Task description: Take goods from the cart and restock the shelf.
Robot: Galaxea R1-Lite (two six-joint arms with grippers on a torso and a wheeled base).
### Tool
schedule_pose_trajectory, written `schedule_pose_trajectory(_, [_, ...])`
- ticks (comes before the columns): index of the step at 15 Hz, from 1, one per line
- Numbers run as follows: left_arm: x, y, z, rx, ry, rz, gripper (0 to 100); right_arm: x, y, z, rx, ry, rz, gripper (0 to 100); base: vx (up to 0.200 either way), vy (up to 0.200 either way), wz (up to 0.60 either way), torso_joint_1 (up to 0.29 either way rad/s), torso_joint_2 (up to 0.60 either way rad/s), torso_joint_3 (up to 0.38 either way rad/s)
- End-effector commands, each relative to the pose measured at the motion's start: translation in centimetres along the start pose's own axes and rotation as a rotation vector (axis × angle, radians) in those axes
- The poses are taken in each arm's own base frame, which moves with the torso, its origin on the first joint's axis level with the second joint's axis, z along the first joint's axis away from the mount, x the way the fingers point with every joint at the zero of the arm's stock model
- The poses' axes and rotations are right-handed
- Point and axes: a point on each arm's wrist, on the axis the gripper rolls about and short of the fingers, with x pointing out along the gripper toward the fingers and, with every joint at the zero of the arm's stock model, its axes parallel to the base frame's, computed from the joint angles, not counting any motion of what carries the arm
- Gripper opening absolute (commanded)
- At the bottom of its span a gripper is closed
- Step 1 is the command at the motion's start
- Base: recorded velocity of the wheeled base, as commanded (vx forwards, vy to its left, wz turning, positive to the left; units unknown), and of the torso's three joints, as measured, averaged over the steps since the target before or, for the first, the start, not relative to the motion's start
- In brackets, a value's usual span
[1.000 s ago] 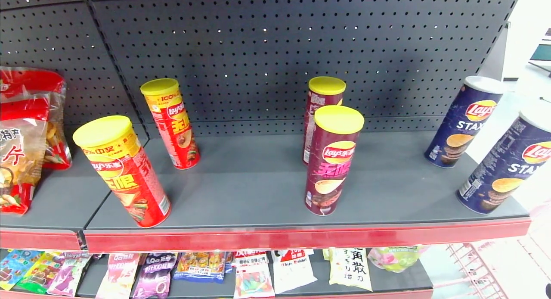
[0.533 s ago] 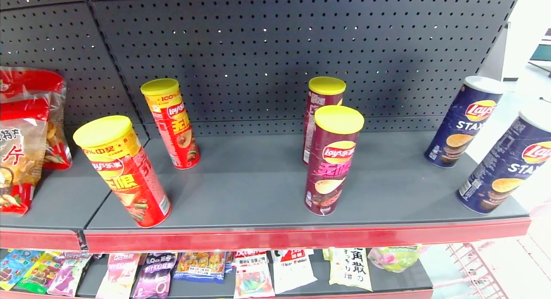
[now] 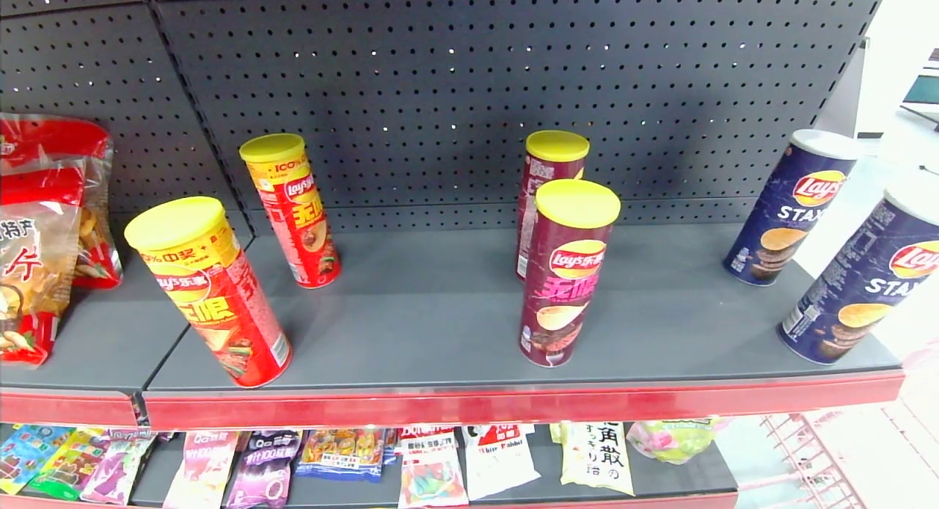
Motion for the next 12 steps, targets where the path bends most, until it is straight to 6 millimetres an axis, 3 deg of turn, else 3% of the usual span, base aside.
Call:
schedule_pose_trajectory(1, [-0.03,-0.12,-0.04,-0.006,-0.003,0.075,100,0.08,-0.01,-0.01,0.0,0.009,0.002,100,0.0,0.0,0.0,0.0,0.0,0.0])
schedule_pose_trajectory(2, [-0.03,-0.22,-0.06,-0.012,-0.003,0.135,100,0.02,0.01,-0.03,-0.001,0.002,0.024,100,0.0,0.0,0.0,0.0,0.0,0.0])
schedule_pose_trajectory(5, [-0.24,-0.24,-0.11,-0.013,-0.033,0.098,100,-0.24,0.22,-0.11,-0.006,-0.038,0.115,100,0.0,0.0,0.0,0.0,0.0,0.0])
schedule_pose_trajectory(7, [-0.64,-0.35,-0.27,-0.005,-0.085,0.007,100,-0.2,-0.01,-0.12,0.008,-0.046,0.009,100,0.0,0.0,0.0,0.0,0.0,0.0])
schedule_pose_trajectory(12, [-0.64,-0.28,-0.27,-0.003,-0.085,0.039,100,-0.17,-0.07,-0.19,0.013,-0.044,-0.015,100,0.0,0.0,0.0,0.0,0.0,0.0])
